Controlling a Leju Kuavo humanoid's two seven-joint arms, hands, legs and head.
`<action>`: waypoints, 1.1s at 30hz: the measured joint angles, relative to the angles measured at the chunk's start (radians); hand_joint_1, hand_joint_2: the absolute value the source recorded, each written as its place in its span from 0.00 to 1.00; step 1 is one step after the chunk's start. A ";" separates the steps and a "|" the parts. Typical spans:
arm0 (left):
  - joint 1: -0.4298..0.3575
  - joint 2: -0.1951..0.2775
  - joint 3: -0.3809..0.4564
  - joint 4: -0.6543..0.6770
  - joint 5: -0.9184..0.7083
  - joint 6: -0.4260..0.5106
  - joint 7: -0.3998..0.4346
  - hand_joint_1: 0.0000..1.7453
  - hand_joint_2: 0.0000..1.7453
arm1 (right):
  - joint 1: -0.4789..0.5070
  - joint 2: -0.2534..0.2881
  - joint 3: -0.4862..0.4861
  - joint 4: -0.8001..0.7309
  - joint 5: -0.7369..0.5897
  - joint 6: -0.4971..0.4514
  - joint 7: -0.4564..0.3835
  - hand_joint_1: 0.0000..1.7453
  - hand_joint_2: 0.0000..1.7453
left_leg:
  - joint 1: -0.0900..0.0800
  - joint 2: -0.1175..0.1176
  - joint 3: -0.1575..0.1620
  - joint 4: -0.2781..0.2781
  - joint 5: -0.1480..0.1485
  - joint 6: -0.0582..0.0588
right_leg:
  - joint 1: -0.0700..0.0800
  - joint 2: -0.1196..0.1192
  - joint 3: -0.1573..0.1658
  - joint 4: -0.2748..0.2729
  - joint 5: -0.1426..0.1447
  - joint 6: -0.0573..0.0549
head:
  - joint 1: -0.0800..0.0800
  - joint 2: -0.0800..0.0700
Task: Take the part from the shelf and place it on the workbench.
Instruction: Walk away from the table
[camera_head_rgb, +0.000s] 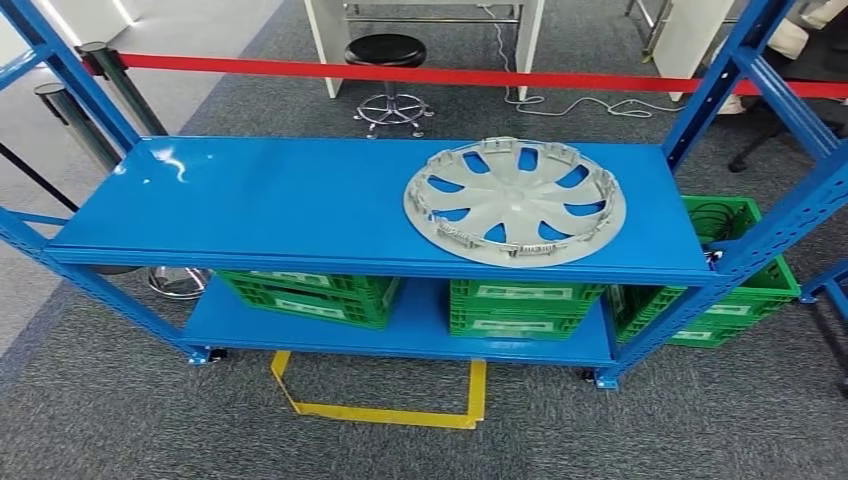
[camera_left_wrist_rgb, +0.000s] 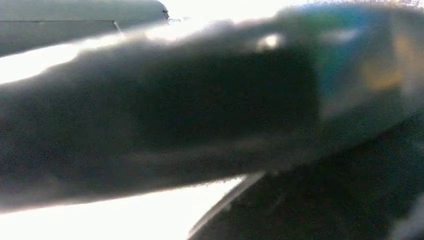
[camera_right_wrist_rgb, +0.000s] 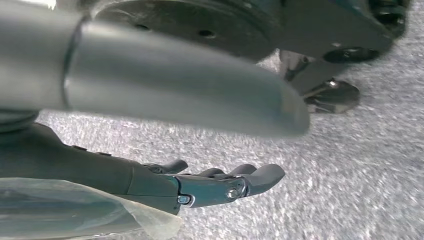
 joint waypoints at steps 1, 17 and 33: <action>0.000 0.000 0.000 0.000 -0.001 -0.004 0.009 0.00 1.00 | -0.001 0.001 0.000 0.000 -0.005 -0.004 0.011 0.00 1.00 | -0.005 -0.001 0.003 -0.020 0.003 0.008 | -0.001 0.000 -0.002 0.000 -0.005 0.005 | 0.001 0.000; 0.020 0.010 0.005 -0.019 0.249 -0.089 0.015 0.00 0.00 | 0.035 -0.042 0.254 -0.037 -0.307 -0.014 0.055 0.00 0.00 | -0.007 -0.007 0.023 -0.046 0.010 0.003 | 0.000 0.000 0.025 -0.031 -0.022 0.013 | 0.002 0.000; 0.061 0.030 0.008 -0.078 0.561 -0.168 -0.045 0.00 0.00 | 0.099 -0.086 0.628 -0.086 -0.668 -0.007 0.059 0.00 0.00 | -0.004 -0.007 0.028 -0.046 0.009 0.004 | 0.002 -0.001 0.028 -0.031 -0.021 0.021 | 0.001 0.000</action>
